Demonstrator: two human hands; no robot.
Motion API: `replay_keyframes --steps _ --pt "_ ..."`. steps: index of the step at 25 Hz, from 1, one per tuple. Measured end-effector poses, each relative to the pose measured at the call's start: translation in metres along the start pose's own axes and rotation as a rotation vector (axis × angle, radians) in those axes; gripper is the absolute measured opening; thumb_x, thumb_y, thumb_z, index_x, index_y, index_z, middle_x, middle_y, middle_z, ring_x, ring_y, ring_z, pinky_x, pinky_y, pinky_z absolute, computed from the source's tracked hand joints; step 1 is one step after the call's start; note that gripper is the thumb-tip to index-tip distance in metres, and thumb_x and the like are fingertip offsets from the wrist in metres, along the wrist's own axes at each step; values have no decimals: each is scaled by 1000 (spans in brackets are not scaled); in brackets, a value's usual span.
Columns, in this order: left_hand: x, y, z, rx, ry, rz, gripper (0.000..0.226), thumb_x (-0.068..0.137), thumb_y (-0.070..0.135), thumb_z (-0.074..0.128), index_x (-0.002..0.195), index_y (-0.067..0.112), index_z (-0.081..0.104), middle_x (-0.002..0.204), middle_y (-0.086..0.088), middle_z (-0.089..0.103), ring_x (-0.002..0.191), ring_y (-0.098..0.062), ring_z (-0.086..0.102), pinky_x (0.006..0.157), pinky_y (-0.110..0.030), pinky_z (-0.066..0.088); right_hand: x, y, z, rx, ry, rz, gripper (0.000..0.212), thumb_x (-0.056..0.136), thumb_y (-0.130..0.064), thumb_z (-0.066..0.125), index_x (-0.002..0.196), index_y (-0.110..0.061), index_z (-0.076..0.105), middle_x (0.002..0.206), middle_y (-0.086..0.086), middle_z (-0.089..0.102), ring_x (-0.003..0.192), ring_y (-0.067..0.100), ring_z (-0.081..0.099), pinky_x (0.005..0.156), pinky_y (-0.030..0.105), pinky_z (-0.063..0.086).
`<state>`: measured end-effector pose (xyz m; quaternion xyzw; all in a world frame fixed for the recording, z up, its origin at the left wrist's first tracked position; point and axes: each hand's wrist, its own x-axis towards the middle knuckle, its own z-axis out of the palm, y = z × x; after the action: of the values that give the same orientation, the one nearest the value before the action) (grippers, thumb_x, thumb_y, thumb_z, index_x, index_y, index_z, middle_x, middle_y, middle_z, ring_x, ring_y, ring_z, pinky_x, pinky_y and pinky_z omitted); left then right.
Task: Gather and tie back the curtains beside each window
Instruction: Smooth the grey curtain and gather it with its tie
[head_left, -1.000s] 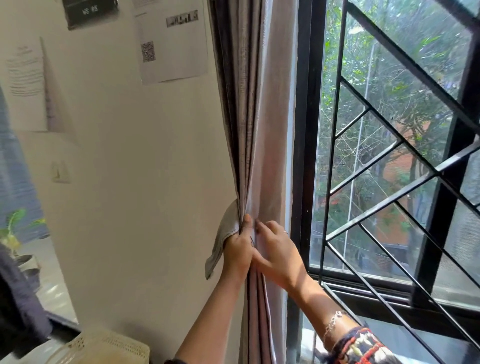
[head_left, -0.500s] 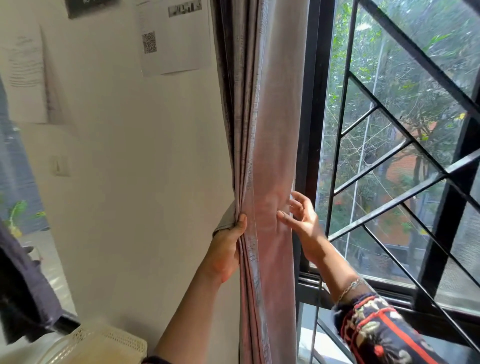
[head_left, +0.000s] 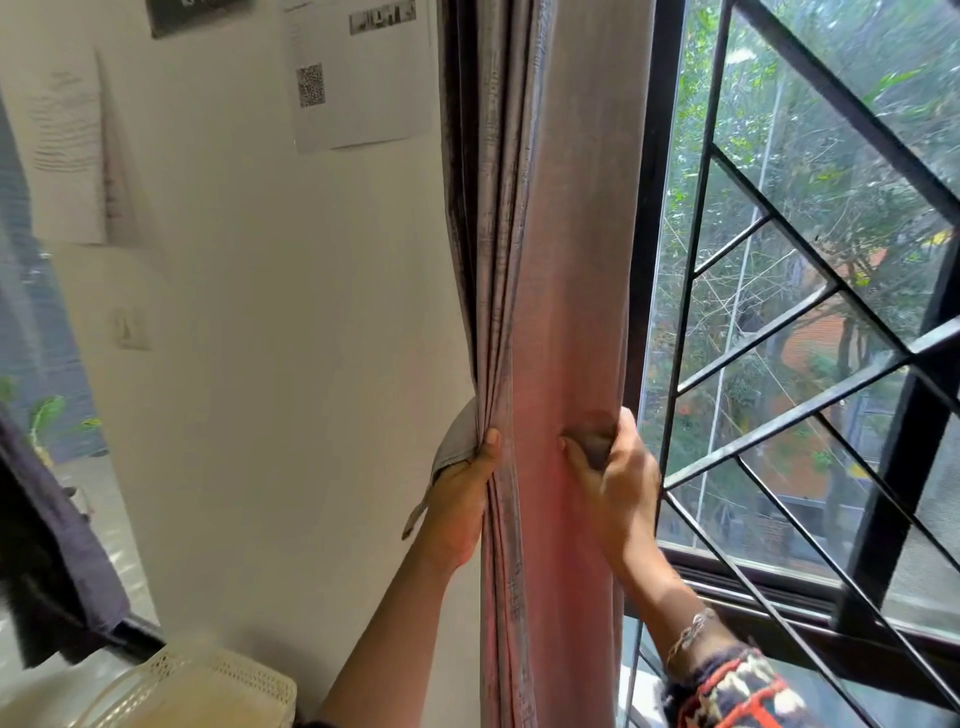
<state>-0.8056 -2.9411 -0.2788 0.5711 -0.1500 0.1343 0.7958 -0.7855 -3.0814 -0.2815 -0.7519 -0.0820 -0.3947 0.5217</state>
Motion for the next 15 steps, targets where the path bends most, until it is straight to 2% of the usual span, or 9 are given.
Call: replay_keyframes --steps 2,3,5,7,8,10,11,13,15 --pt "-2 -2 4 40 14 7 20 93 22 44 105 29 59 113 0 65 107 -14 63 97 -31 48 -21 -12 8 -172 117 -150 33 73 -3 68 94 -19 48 75 -2 60 64 27 60 55 25 36" --pt "-3 -2 6 47 1 22 21 94 22 43 104 30 60 111 2 66 105 -12 64 95 -27 50 -29 -17 12 -226 134 -224 39 72 2 66 99 -19 47 76 1 57 60 29 58 53 25 38" --pt "-6 -1 10 46 -17 55 26 95 21 42 98 31 65 104 7 70 101 -11 66 89 -22 52 -43 -24 17 -305 83 -287 49 71 5 61 114 -15 49 86 10 56 63 33 57 51 35 48" --pt "-9 1 13 63 -37 79 31 95 24 43 91 37 71 97 9 72 98 -10 67 85 -20 53 -50 -25 20 -303 -30 -242 54 75 0 55 128 -7 49 100 15 55 74 38 58 58 44 52" --pt "-10 1 14 90 -68 98 28 93 30 45 92 41 71 96 9 72 97 -11 67 85 -21 53 -55 -25 21 -292 -90 -234 56 76 -1 55 132 -5 48 105 16 55 80 38 59 62 45 53" --pt "-12 3 17 174 -129 105 19 84 48 55 97 43 67 94 6 72 95 -14 67 86 -28 54 -63 -24 21 -301 -171 -288 60 74 1 58 133 1 45 112 21 56 83 38 62 63 41 54" --pt "-13 3 18 225 -126 99 27 79 52 61 102 38 66 94 4 72 95 -17 68 87 -31 54 -67 -23 21 -298 -193 -315 61 71 2 58 131 5 45 114 23 56 82 38 64 63 37 54" --pt "-9 0 18 267 -40 93 34 80 40 67 112 28 60 97 -2 70 95 -21 68 86 -30 54 -69 -24 17 -238 -256 -326 59 69 -1 54 128 7 48 120 23 55 94 35 64 75 28 51" --pt "-5 0 20 205 94 40 13 88 26 61 101 27 62 99 -5 70 94 -22 68 85 -29 54 -66 -22 10 -150 -327 -383 52 72 -4 54 123 3 54 120 17 55 107 30 59 90 23 45"
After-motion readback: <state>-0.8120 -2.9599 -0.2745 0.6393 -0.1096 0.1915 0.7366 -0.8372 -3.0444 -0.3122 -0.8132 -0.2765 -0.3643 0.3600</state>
